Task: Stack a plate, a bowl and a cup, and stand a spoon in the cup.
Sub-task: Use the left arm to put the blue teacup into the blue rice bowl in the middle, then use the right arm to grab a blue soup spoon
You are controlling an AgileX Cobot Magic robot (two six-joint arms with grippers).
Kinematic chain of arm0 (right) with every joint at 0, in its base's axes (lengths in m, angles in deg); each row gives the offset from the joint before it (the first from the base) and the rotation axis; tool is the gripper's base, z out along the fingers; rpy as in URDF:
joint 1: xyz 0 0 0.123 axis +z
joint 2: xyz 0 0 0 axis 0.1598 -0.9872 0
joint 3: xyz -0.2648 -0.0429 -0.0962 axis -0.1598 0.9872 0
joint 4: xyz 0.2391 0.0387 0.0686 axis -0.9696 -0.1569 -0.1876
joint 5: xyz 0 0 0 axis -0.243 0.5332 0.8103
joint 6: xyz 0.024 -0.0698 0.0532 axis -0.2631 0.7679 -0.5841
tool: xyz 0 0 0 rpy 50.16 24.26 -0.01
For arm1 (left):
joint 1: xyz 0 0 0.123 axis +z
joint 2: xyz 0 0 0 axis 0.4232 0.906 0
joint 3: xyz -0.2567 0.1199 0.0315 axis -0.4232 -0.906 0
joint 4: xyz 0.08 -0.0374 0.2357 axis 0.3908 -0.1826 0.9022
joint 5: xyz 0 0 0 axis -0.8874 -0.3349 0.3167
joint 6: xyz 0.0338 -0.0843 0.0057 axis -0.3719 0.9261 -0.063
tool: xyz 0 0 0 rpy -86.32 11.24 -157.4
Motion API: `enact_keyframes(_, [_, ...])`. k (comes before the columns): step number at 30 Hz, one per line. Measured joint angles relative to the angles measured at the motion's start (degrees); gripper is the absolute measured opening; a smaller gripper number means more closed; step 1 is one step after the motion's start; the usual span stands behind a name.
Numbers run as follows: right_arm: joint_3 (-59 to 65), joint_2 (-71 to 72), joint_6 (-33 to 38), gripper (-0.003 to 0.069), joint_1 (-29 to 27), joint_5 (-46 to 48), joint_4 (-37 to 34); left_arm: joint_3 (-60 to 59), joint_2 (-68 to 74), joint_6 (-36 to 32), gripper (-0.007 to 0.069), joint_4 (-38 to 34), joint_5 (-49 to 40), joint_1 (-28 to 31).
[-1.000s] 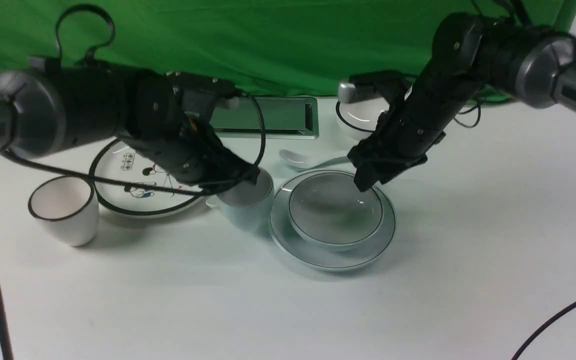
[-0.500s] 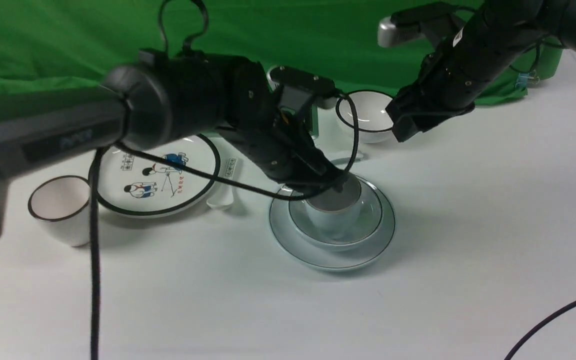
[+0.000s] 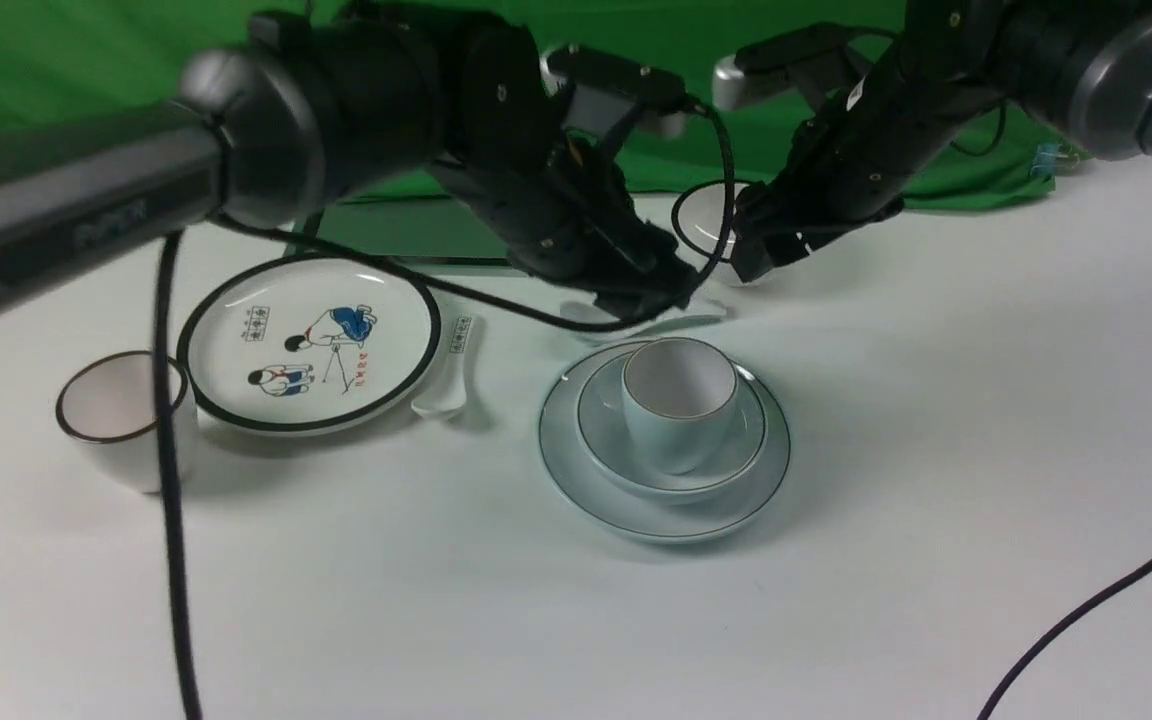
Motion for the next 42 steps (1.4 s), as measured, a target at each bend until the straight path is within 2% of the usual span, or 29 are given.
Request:
enact_keyframes(5, [-7.0,-6.0,3.7,0.0571,1.4,0.1,-1.5,-0.6,-8.3,4.2,0.0332,7.9,-3.4,0.8])
enact_keyframes(10, [-12.1,-11.5,6.8,0.0571,3.5,0.2,-2.3,-5.7,-14.6,5.3,0.0229,8.9,-7.6,2.3])
enact_keyframes(15, [-14.5,-15.6,7.5,0.0571,5.2,-2.1,-2.8,-14.2,-19.6,5.4,0.0147,10.1,-8.0,2.7])
enact_keyframes(18, [-14.6,-17.0,7.3,0.0571,5.2,-3.5,-2.9,-17.6,-21.9,5.6,0.0125,10.9,-8.1,2.7])
enact_keyframes(28, [-14.6,-17.4,5.5,0.0569,3.9,-4.6,-2.9,-21.4,-24.3,5.8,0.0118,11.0,-7.2,2.7])
enact_keyframes(35, [-14.6,-17.5,4.7,0.0454,2.9,-4.5,-3.0,-21.4,-24.3,5.8,0.0118,11.7,-6.6,2.7])
enact_keyframes(36, [-14.6,-17.5,4.7,0.0407,2.9,-4.5,-3.1,-21.4,-24.3,5.8,0.0118,11.9,-6.5,2.7])
enact_keyframes(39, [-14.6,-17.5,4.7,0.0347,2.9,-4.6,-3.6,-21.4,-24.3,5.8,0.0118,11.9,-6.2,2.7])
enact_keyframes(42, [-14.6,-17.5,4.6,0.0321,2.9,-5.0,-3.7,-21.4,-24.3,5.8,0.0118,11.9,-6.1,2.7])
